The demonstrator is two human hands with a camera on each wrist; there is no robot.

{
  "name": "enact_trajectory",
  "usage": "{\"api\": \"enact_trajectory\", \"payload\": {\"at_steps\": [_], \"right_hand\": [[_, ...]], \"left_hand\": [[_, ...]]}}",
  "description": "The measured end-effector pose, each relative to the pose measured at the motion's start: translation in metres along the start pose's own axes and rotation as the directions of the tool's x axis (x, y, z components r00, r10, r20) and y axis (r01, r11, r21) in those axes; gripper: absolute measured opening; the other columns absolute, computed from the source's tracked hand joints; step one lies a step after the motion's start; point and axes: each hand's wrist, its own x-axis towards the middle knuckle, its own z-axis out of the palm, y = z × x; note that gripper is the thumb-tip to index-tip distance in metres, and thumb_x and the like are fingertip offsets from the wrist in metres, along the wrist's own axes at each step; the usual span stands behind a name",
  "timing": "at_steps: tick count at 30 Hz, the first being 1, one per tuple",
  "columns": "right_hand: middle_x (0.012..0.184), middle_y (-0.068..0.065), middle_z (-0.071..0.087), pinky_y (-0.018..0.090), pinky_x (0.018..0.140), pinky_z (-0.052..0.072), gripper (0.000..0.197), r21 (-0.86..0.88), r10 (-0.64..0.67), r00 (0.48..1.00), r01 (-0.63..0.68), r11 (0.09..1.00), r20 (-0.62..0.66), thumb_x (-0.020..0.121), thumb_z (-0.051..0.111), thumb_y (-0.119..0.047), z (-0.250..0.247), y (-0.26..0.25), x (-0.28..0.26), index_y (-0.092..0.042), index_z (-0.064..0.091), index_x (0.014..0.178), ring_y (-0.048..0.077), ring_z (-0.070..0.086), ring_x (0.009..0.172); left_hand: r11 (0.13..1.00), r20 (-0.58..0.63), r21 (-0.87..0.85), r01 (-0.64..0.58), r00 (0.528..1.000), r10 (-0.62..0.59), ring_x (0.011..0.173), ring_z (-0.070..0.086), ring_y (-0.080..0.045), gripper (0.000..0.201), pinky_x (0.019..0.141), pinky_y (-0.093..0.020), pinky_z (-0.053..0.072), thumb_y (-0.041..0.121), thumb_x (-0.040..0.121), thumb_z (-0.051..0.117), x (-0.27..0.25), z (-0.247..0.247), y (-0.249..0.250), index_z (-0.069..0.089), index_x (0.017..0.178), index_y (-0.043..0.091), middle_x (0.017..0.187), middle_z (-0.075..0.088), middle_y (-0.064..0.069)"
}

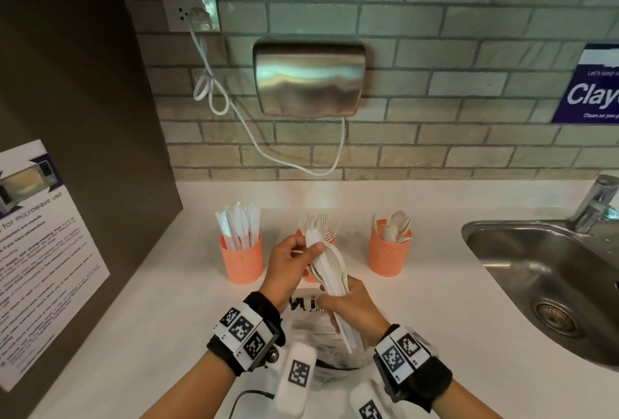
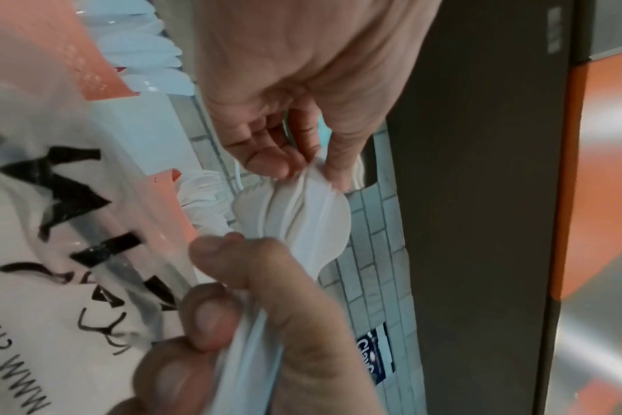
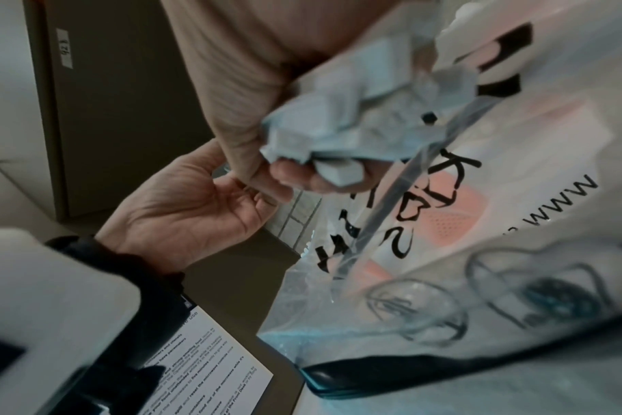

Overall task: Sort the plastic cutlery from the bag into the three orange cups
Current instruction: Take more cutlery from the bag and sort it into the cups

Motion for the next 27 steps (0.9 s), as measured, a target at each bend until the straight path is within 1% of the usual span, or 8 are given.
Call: {"api": "enact_trajectory", "payload": {"at_steps": [5, 10, 13, 15, 17, 19, 22, 27], "right_hand": [[0.059, 0.007, 0.049, 0.021, 0.037, 0.041, 0.021, -0.018, 0.012, 1.0, -0.012, 1.0, 0.019, 0.073, 0.064, 0.004, -0.004, 0.006, 0.002, -0.001, 0.055, 0.091, 0.011, 0.047, 0.039], [0.06, 0.006, 0.048, 0.02, 0.037, 0.041, 0.018, -0.055, 0.03, 0.999, -0.029, 0.998, 0.021, 0.072, 0.064, 0.004, -0.006, 0.008, 0.004, -0.008, 0.054, 0.079, 0.007, 0.047, 0.037], [0.062, 0.006, 0.049, 0.019, 0.037, 0.04, 0.02, -0.06, 0.033, 0.999, -0.031, 0.998, 0.035, 0.072, 0.064, 0.006, -0.007, 0.011, 0.003, -0.011, 0.054, 0.073, 0.005, 0.046, 0.036], [0.061, 0.005, 0.049, 0.018, 0.037, 0.04, 0.021, -0.063, 0.038, 0.998, -0.035, 0.997, 0.049, 0.074, 0.064, 0.007, -0.008, 0.012, 0.002, -0.011, 0.054, 0.073, 0.003, 0.046, 0.035], [0.055, 0.003, 0.049, 0.018, 0.038, 0.039, 0.017, -0.049, 0.054, 0.995, -0.051, 0.998, 0.081, 0.077, 0.062, 0.005, -0.009, 0.012, 0.001, -0.01, 0.054, 0.075, 0.004, 0.045, 0.034], [0.047, -0.001, 0.047, 0.019, 0.038, 0.037, 0.011, 0.043, 0.096, 0.984, -0.103, 0.994, 0.149, 0.081, 0.058, 0.003, -0.012, 0.012, 0.001, -0.008, 0.055, 0.081, 0.008, 0.042, 0.033], [0.041, -0.005, 0.041, 0.017, 0.036, 0.032, 0.016, 0.315, 0.194, 0.932, -0.292, 0.903, 0.307, 0.08, 0.054, 0.0, -0.016, 0.012, 0.002, -0.012, 0.052, 0.089, 0.007, 0.034, 0.032], [0.045, -0.003, 0.043, 0.015, 0.032, 0.032, 0.057, 0.559, 0.097, 0.825, -0.458, 0.692, 0.557, 0.044, 0.08, -0.007, -0.022, 0.01, 0.008, -0.014, 0.053, 0.094, 0.004, 0.034, 0.03]], "left_hand": [[0.976, -0.032, -0.201, 0.079, 0.996, -0.087, 0.078, 0.061, -0.012, 0.014, 0.057, -0.016, 0.054, 0.017, 0.095, 0.05, 0.007, -0.005, 0.0, 0.055, 0.099, 0.004, 0.088, 0.064, -0.004], [0.963, -0.057, -0.244, 0.111, 0.99, -0.129, 0.081, 0.065, -0.013, 0.03, 0.057, -0.017, 0.053, 0.023, 0.097, 0.044, 0.011, -0.006, -0.002, 0.052, 0.11, -0.003, 0.093, 0.068, -0.003], [0.938, -0.086, -0.335, 0.087, 0.989, -0.123, 0.067, 0.068, -0.01, 0.035, 0.053, -0.018, 0.054, 0.022, 0.099, 0.04, 0.016, -0.012, 0.002, 0.05, 0.115, -0.008, 0.085, 0.071, -0.005], [0.907, -0.128, -0.415, 0.076, 0.982, -0.14, 0.056, 0.068, -0.009, 0.026, 0.052, -0.021, 0.055, 0.021, 0.1, 0.037, 0.02, -0.017, 0.008, 0.048, 0.107, 0.0, 0.071, 0.072, -0.003], [0.85, -0.194, -0.522, 0.071, 0.96, -0.2, 0.044, 0.062, -0.012, 0.017, 0.055, -0.027, 0.054, 0.022, 0.101, 0.035, 0.025, -0.023, 0.012, 0.045, 0.094, 0.01, 0.062, 0.062, -0.004], [0.771, -0.216, -0.632, 0.078, 0.938, -0.272, 0.032, 0.044, -0.009, 0.018, 0.046, -0.023, 0.045, 0.022, 0.101, 0.037, 0.029, -0.028, 0.014, 0.04, 0.084, 0.016, 0.054, 0.043, 0.0], [0.837, -0.193, -0.525, 0.154, 0.936, -0.294, 0.028, 0.025, -0.003, 0.025, 0.029, -0.014, 0.021, 0.021, 0.097, 0.047, 0.029, -0.034, 0.011, 0.04, 0.073, 0.019, 0.042, 0.032, 0.008], [0.925, -0.018, -0.268, 0.268, 0.959, -0.283, 0.03, 0.024, -0.001, 0.013, 0.028, -0.013, 0.018, 0.011, 0.091, 0.055, 0.014, -0.025, 0.0, 0.051, 0.079, 0.016, 0.06, 0.037, 0.003]]}}
